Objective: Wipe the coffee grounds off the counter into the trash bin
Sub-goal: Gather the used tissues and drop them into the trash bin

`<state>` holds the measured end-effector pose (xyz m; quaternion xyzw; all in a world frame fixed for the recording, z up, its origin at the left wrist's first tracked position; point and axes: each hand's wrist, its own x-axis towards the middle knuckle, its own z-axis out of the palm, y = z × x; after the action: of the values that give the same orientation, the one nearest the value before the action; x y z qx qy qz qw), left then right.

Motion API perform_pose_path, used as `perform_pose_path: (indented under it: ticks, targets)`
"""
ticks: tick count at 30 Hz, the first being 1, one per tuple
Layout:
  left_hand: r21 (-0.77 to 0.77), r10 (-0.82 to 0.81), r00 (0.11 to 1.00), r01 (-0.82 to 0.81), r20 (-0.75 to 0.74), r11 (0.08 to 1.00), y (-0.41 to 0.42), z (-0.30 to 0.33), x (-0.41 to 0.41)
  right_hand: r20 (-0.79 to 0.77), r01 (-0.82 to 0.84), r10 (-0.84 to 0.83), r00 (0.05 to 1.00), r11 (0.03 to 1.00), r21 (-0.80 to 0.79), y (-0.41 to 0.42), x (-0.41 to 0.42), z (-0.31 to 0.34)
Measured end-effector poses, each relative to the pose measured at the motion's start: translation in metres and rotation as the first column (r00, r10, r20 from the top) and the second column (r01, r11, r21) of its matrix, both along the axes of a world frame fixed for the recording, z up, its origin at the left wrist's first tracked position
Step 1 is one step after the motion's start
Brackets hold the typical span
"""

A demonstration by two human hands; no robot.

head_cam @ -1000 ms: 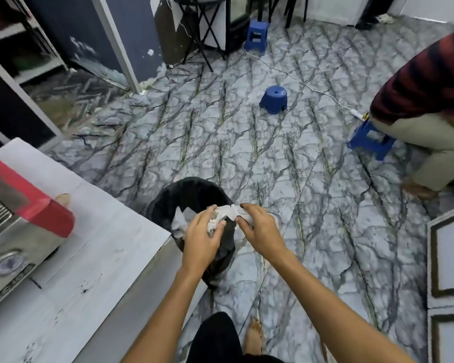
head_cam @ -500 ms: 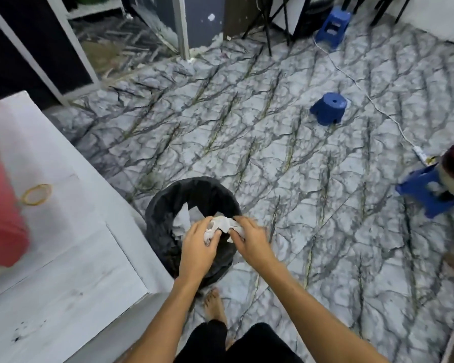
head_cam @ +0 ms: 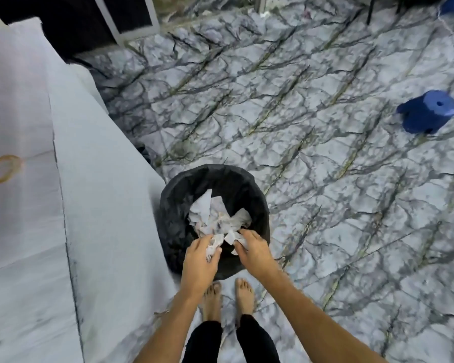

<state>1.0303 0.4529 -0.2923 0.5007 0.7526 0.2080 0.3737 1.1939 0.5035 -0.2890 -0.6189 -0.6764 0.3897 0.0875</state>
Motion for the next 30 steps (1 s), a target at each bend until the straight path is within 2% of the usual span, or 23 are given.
perform_pose_path:
  ticks: [5, 9, 16, 20, 24, 30]
  targets:
    - [-0.103, 0.096, 0.995, -0.096, -0.007, 0.990, 0.017, -0.070, 0.011, -0.007, -0.037, 0.037, 0.999, 0.999, -0.038, 0.024, 0.001, -0.078]
    - [-0.153, 0.104, 0.994, -0.107, -0.028, 0.982, 0.028, -0.119, 0.007, -0.033, 0.003, -0.007, 0.999, 0.993, -0.116, 0.042, -0.004, -0.132]
    - [-0.182, 0.144, 0.989, -0.147, -0.030, 0.972, 0.038, -0.162, -0.008, -0.065, 0.011, -0.021, 0.998, 0.990, -0.140, 0.057, -0.017, -0.175]
    - [-0.182, 0.173, 0.984, -0.178, -0.043, 0.967, 0.035, -0.157, -0.006, -0.051, 0.020, -0.029, 0.998, 0.985, -0.169, 0.052, -0.016, -0.173]
    - [-0.179, 0.145, 0.988, -0.153, -0.058, 0.972, 0.027, -0.138, -0.005, -0.012, -0.059, 0.058, 0.998, 0.988, -0.145, 0.044, -0.012, -0.151]
    - [-0.124, 0.086, 0.983, -0.107, -0.161, 0.986, 0.026, -0.081, -0.004, 0.109, -0.218, 0.214, 0.971, 0.976, 0.026, 0.041, -0.006, -0.087]
